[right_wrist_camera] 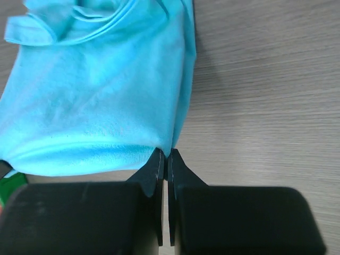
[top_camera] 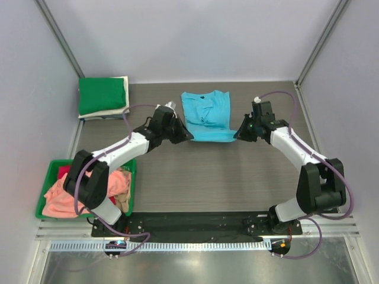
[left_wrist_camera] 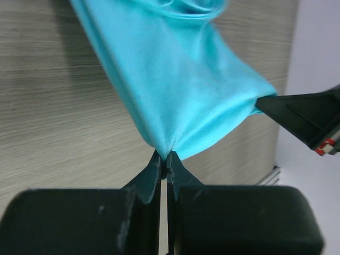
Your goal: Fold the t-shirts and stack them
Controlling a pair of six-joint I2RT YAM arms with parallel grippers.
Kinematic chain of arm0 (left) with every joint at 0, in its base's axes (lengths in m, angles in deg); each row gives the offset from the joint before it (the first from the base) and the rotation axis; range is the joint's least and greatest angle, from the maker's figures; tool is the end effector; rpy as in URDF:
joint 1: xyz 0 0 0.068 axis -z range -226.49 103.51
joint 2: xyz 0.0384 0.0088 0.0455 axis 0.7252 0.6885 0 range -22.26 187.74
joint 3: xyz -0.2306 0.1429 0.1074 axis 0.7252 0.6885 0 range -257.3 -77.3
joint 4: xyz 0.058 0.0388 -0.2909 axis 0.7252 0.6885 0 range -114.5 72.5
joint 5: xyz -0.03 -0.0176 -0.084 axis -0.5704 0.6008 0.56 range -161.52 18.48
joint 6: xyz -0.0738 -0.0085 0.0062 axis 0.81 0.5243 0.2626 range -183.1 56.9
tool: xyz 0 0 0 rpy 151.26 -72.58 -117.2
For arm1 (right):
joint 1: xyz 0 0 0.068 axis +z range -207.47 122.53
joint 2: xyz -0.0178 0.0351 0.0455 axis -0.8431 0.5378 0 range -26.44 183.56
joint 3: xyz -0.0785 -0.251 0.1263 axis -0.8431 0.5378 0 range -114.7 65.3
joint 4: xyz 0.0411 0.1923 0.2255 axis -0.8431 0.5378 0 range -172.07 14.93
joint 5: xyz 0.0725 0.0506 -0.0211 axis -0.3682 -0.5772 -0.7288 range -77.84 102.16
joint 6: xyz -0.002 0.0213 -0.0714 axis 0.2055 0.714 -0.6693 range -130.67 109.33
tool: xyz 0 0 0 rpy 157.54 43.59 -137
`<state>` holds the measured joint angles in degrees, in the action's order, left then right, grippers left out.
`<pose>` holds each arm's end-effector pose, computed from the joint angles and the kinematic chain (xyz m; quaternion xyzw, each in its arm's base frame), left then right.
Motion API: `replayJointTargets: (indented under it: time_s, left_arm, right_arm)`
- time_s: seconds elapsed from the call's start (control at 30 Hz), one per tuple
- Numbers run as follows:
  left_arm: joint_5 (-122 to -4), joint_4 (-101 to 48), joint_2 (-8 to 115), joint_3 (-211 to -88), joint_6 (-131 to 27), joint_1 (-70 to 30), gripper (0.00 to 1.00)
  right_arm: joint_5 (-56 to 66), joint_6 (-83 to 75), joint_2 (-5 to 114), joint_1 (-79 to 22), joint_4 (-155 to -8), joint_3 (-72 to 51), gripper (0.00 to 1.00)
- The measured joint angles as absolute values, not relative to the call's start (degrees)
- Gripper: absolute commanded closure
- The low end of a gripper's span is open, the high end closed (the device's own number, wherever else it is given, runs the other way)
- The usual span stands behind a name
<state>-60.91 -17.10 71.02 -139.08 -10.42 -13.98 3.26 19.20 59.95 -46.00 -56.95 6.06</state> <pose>0.3447 -0.2333 0.2137 -0.1181 0.8915 -0.3521 0.2597 0.3571 0.0822 0.2125 0.1261 0.9353 0.1825 0.2757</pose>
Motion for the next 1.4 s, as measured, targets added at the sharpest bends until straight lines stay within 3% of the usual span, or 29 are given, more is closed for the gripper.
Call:
replayJointTargets:
  time_s: [0.37,0.63,0.83,1.17,1.4]
  left_arm:
    - [-60.6,-11.2,66.5,-134.1,-9.8,-11.2,1.0]
    - [-64.0,-9.8,50.8,-125.0,-7.0,-4.6,1.0]
    - [-65.4,-4.1,45.8,-120.1,-3.4,1.2,1.0]
    - [-71.6,5.7,44.0,-130.6,-4.1,0.5,0.97]
    - [-69.5,6.2,49.2,-137.5,-7.4,-8.2,0.97]
  right_arm:
    - [-0.4,19.4,53.1,-45.9,-51.6,13.7,0.99]
    - [-1.3,19.3,38.7,-43.2,-48.5,18.3,0.99]
    - [-1.6,21.5,33.0,-38.9,-41.9,24.0,0.99]
    - [0.9,20.3,39.7,-38.2,-37.9,8.4,0.99]
    - [3.1,18.1,51.9,-38.1,-37.6,-3.9,0.99]
